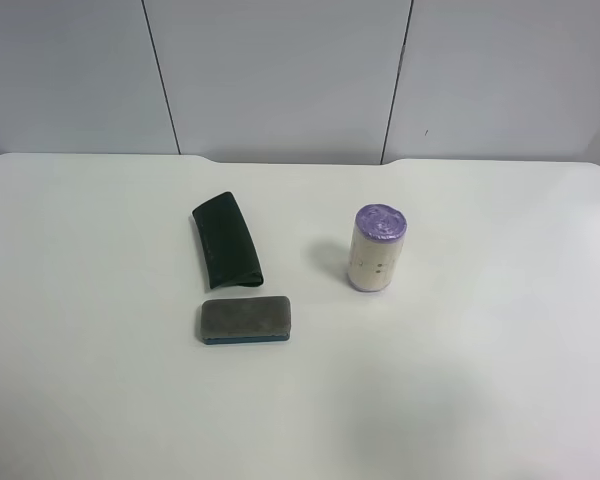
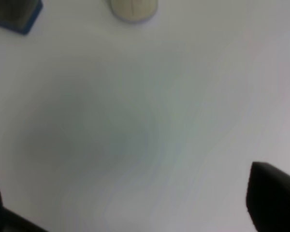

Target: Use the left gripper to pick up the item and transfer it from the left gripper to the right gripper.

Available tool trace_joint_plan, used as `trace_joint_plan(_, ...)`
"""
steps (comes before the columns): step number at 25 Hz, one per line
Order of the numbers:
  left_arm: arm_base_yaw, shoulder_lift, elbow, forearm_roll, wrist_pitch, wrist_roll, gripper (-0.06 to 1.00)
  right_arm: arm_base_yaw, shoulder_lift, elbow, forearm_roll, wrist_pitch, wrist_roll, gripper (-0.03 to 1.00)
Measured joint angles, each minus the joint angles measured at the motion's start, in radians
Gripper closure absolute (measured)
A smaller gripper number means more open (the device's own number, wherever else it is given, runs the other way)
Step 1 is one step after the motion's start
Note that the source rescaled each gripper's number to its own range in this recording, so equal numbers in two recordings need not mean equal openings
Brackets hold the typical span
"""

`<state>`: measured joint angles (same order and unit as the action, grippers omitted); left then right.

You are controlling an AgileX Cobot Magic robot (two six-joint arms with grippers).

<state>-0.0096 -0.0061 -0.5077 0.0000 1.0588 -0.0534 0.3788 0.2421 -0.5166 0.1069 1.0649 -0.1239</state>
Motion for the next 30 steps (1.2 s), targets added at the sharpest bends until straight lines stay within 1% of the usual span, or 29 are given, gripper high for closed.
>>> trace_joint_plan(5, 0.0, 0.0, 0.0, 0.0, 0.0, 0.0, -0.05, 0.0, -0.099, 0.006, -0.033, -0.003, 0.037, -0.03)
trace_joint_plan(15, 0.0, 0.0, 0.0, 0.0, 0.0, 0.0, -0.05, 0.0, -0.106, 0.006, -0.036, -0.004, 0.044, -0.03)
trace_joint_plan(18, 0.0, 0.0, 0.0, 0.0, 0.0, 0.0, -0.05, -0.016, -0.119, 0.007, -0.036, -0.005, 0.044, -0.03)
trace_joint_plan(20, 0.0, 0.0, 0.0, 0.0, 0.0, 0.0, -0.05, -0.041, -0.158, 0.008, -0.036, -0.006, 0.044, -0.03)
trace_joint_plan(23, 0.0, 0.0, 0.0, 0.0, 0.0, 0.0, -0.05, -0.106, -0.235, 0.008, -0.036, -0.004, 0.044, -0.03)
trace_joint_plan(30, 0.0, 0.0, 0.0, 0.0, 0.0, 0.0, -0.05, -0.288, -0.245, 0.011, -0.036, -0.005, 0.044, -0.03)
